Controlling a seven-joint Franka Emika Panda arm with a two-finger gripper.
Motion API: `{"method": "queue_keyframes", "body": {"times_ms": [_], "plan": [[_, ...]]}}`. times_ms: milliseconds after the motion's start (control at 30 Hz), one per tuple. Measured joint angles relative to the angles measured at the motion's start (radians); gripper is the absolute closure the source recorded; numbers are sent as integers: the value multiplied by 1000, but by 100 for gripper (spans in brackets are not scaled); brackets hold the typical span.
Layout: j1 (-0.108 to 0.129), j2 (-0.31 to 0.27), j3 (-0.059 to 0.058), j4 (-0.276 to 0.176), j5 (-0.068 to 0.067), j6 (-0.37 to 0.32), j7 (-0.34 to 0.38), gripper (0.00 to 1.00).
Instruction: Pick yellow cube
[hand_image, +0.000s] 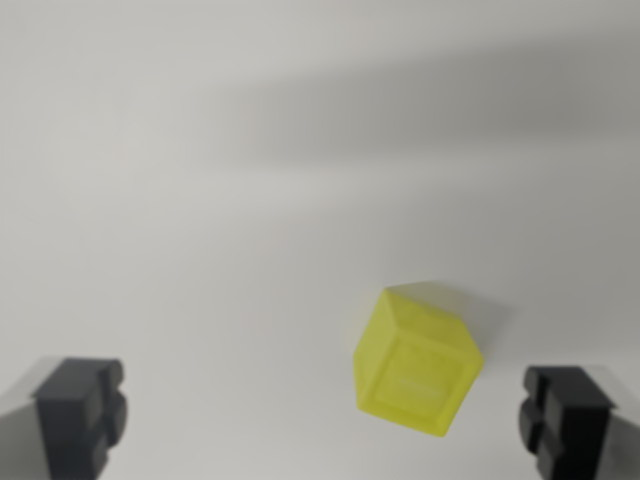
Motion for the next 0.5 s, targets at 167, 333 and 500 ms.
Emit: {"method": "queue_keyframes", "body": {"times_ms": [167,333,500], "plan": [[-4,-1,0,-25,0,26,16,0],[-8,-1,0,-53,1,55,34,0],[-12,0,0,-80,1,84,51,0]]}}
